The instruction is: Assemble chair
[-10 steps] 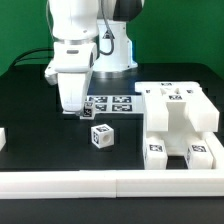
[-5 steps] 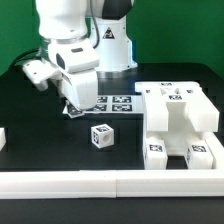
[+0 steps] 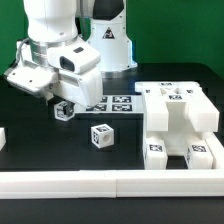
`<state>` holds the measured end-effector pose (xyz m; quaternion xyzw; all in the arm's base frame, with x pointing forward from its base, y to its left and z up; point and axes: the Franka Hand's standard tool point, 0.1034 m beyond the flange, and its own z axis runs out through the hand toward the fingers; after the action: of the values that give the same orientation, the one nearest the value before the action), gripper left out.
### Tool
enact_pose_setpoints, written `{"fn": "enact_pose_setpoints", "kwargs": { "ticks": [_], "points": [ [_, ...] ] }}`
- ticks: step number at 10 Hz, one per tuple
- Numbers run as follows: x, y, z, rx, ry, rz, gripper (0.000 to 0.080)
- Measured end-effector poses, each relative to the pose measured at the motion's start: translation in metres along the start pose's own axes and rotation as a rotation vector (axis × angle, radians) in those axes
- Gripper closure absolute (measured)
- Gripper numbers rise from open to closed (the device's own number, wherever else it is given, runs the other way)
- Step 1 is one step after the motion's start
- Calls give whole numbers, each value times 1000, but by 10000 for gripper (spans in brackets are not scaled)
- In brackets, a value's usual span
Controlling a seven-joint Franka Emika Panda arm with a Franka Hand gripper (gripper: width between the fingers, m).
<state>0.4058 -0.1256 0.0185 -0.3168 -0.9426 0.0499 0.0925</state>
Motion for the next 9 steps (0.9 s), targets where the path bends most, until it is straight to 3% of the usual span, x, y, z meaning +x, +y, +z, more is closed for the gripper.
{"fn": "enact_pose_setpoints", "kwargs": {
  "ticks": [1, 2, 3, 6, 9],
  "points": [
    [0, 0, 0, 1, 0, 4, 260],
    [0, -1, 0, 1, 0, 20, 260],
    [0, -1, 0, 2, 0, 40, 174],
    [-8, 8, -17, -17, -44, 344, 151],
    [-5, 33, -37, -33, -102, 772, 151]
  ]
}}
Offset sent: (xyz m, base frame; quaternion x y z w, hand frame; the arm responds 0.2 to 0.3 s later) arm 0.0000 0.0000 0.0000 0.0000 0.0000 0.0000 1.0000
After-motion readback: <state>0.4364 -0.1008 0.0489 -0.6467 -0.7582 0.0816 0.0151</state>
